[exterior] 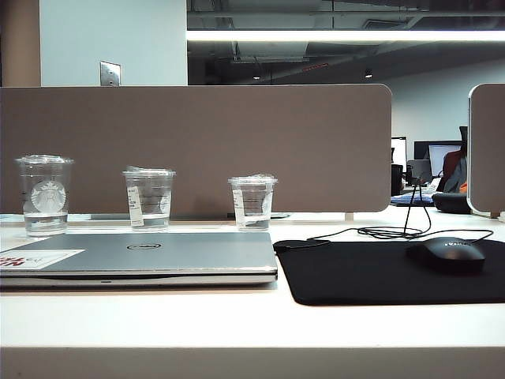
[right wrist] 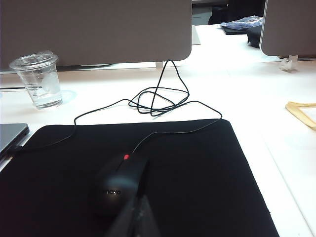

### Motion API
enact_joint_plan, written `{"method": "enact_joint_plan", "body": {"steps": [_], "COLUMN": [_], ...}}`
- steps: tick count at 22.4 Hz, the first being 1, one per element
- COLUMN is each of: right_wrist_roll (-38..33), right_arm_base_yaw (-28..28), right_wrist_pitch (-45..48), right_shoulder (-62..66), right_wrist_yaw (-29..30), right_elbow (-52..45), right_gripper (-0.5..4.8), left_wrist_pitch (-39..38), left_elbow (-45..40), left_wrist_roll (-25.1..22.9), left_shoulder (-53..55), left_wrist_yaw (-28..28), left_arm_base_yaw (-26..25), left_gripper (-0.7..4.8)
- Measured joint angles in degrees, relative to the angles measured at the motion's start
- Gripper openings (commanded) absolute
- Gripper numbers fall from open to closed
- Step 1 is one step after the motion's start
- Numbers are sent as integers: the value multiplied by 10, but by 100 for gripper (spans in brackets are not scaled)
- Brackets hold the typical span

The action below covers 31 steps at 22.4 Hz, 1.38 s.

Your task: Pick up the coffee cup on the middle and place it on the right side of the laptop.

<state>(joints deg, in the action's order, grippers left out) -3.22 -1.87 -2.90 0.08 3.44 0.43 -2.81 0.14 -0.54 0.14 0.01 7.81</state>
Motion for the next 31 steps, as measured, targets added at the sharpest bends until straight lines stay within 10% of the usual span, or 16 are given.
{"method": "enact_joint_plan", "body": {"steps": [11,17,31], "right_wrist_roll": [0,0,-30], "right_arm_base_yaw": [0,3,3], "right_wrist_pitch": [13,89,103], "right_shoulder": [0,2,322], "right_wrist_yaw": [8,17,21], "right_elbow": [0,58,344], "right_gripper": [-5,-5,-5], "left_wrist_pitch": [-18,-37,-5], "left_elbow": [8,150,447], "left_wrist_roll": [12,27,-49], "left_shoulder": [0,42,457], "left_wrist_yaw": [0,-62,-15], "left_arm_base_yaw": [0,0,0], "left_gripper": [-6,-6,20]}}
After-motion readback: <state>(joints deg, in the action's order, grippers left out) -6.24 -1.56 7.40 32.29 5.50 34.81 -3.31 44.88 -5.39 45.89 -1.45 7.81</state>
